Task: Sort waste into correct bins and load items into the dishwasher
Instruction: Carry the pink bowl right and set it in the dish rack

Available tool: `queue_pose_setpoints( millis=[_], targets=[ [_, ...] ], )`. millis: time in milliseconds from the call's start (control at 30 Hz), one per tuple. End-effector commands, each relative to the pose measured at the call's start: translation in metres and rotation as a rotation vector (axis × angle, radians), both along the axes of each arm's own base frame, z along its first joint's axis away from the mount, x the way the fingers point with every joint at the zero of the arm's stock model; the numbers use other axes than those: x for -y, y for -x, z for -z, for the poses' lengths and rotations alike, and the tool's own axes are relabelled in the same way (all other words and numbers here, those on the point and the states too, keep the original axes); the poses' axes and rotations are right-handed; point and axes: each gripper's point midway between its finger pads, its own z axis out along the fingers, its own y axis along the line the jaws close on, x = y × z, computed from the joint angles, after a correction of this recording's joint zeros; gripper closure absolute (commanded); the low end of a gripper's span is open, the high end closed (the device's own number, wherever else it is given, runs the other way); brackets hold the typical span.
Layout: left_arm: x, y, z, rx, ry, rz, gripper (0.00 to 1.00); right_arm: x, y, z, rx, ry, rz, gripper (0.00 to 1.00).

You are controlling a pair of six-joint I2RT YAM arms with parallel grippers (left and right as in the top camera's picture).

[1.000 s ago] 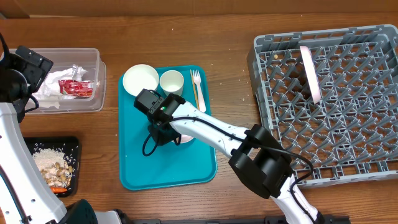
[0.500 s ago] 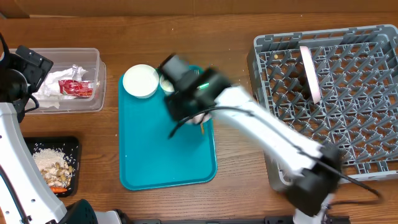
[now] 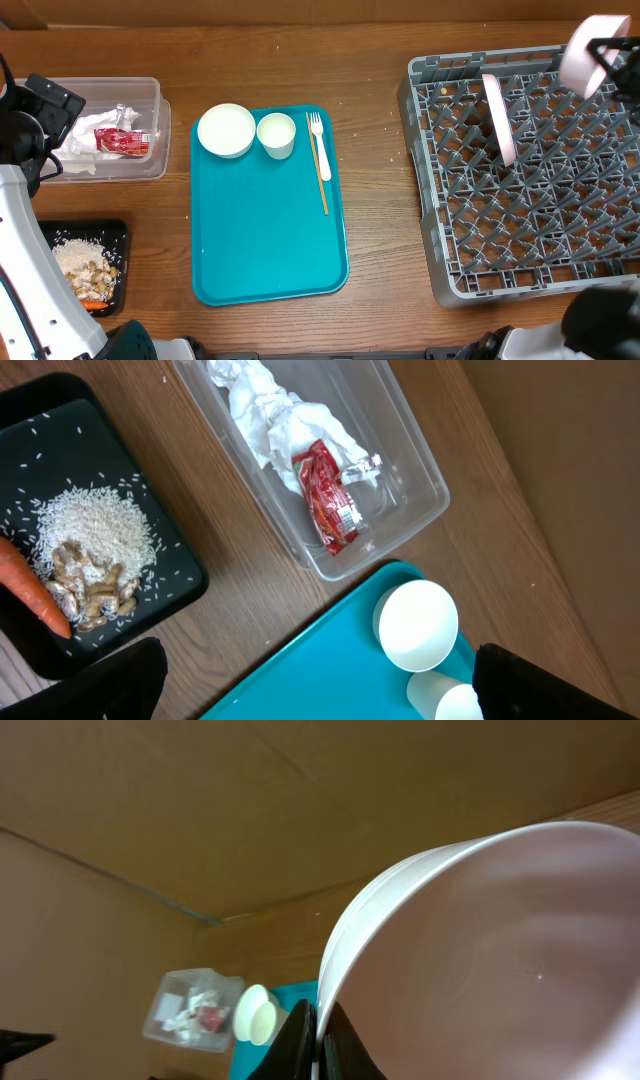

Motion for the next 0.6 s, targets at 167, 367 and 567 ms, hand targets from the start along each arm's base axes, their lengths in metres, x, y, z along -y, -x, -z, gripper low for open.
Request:
queue_pose_setpoints(
  millis=[167, 367, 567],
  targets=[
    [0.0, 0.0, 0.0, 0.003, 0.007, -0.012, 0.0, 0.031, -0.085, 0.08, 0.114, -0.244, -0.235, 0.96],
    [0.0, 0.0, 0.0, 0.003, 0.007, -0.012, 0.0, 0.044, -0.106, 0.125, 0.034, -0.291, -0.192, 0.96],
    [0.0, 0.0, 0.0, 0.003, 0.007, -0.012, 0.0, 0.058, -0.113, 0.17, -0.121, -0.273, -0.068, 0.96]
  ],
)
